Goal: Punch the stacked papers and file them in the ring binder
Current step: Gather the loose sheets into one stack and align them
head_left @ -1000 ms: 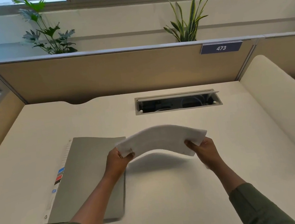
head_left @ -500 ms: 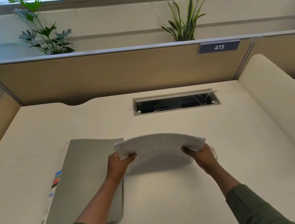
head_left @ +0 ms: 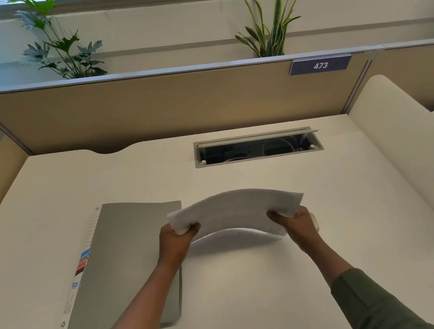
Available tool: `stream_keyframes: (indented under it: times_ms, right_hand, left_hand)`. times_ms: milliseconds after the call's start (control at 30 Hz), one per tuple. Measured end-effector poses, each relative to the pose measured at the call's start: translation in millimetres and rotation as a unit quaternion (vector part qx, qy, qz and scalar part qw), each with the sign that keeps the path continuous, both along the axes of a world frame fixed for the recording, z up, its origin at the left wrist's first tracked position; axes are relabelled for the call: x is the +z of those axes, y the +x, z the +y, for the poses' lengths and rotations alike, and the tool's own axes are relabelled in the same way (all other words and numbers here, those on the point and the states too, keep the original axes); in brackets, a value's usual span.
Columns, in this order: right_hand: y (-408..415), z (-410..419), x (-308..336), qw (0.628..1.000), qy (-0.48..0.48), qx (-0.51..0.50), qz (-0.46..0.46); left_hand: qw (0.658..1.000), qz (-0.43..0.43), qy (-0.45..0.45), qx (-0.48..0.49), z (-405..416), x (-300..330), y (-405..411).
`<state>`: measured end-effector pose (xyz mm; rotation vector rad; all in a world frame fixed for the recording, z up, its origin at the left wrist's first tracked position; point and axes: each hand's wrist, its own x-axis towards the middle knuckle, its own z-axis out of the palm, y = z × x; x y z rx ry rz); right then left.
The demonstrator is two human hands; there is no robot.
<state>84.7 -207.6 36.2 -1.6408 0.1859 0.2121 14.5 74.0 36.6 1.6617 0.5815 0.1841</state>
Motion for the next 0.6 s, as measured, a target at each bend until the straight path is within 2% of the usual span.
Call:
stream_keyframes:
  times_ms: [600]
  right_hand:
    - [6.1, -5.3, -4.8, 0.998, -0.052, 0.04, 0.003]
  left_hand:
    - [0.999, 0.048, 0.007, 0.0, 4.0, 1.6, 4.9]
